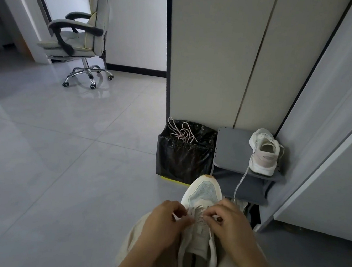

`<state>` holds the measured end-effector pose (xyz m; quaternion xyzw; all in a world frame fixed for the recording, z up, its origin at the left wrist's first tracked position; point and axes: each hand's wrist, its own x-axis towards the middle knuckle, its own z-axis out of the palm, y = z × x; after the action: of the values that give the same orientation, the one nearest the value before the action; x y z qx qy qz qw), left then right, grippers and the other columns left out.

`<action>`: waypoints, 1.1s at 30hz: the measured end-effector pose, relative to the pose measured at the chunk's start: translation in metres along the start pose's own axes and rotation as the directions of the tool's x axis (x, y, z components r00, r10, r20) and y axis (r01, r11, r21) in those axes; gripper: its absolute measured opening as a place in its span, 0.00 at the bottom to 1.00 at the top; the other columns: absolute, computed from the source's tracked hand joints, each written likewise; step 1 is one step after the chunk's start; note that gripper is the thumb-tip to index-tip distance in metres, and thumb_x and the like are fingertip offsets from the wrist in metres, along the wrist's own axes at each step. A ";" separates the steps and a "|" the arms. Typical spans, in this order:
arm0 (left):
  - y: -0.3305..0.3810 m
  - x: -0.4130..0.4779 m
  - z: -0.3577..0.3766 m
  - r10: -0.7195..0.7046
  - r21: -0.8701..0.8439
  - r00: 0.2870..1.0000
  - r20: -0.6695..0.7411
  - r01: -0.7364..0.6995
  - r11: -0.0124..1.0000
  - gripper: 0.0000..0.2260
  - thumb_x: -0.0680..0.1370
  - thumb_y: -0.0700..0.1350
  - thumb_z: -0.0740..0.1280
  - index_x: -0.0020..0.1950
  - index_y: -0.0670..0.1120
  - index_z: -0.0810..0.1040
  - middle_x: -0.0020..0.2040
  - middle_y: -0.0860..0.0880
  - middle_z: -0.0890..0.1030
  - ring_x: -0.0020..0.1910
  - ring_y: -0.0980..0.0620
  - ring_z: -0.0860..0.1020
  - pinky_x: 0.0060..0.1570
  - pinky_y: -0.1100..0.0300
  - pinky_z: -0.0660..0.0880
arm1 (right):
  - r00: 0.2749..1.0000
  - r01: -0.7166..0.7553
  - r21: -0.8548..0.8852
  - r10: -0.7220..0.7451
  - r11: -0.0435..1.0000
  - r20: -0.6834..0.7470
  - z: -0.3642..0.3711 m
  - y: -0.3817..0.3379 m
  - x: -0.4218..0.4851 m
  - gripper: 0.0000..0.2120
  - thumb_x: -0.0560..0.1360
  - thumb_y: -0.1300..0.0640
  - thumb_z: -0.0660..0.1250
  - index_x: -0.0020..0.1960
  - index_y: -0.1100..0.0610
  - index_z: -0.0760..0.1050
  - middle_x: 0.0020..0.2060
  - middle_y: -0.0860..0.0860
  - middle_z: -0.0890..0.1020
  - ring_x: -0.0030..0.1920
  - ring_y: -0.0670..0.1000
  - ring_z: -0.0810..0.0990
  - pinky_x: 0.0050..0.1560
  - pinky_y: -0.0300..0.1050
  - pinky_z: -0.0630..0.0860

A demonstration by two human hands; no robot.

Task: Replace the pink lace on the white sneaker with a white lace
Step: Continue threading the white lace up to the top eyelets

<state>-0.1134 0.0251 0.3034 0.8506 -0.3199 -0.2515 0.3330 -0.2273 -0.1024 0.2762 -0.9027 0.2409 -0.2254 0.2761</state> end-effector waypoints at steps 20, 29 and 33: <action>-0.013 -0.009 0.011 -0.082 -0.225 0.995 -0.063 0.066 0.972 0.08 0.75 0.48 0.67 0.47 0.61 0.82 0.45 0.63 0.82 0.44 0.66 0.78 0.46 0.72 0.72 | 0.929 0.144 -0.373 -0.255 0.917 -0.269 0.034 -0.011 0.008 0.11 0.65 0.46 0.60 0.28 0.48 0.74 0.29 0.42 0.74 0.38 0.44 0.65 0.43 0.41 0.59; -0.015 -0.001 0.010 -0.057 -0.238 0.998 -0.004 0.055 0.970 0.10 0.73 0.46 0.68 0.39 0.64 0.79 0.41 0.61 0.82 0.43 0.61 0.80 0.52 0.58 0.77 | 0.932 0.160 -0.415 -0.275 0.895 -0.234 0.041 -0.010 0.010 0.12 0.68 0.48 0.58 0.29 0.48 0.76 0.30 0.43 0.76 0.39 0.44 0.66 0.45 0.43 0.61; -0.013 0.004 0.010 -0.063 -0.272 0.998 0.003 0.061 0.960 0.11 0.73 0.45 0.68 0.38 0.62 0.79 0.42 0.59 0.83 0.44 0.59 0.80 0.54 0.55 0.77 | 0.953 0.166 -0.390 -0.249 0.906 -0.173 0.036 -0.008 0.005 0.13 0.68 0.48 0.57 0.32 0.45 0.79 0.30 0.40 0.77 0.36 0.40 0.71 0.45 0.41 0.60</action>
<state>-0.1126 0.0254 0.2868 0.8070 -0.2547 -0.3011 0.4396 -0.2010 -0.0857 0.2551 -0.9287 0.2099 -0.3022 0.0469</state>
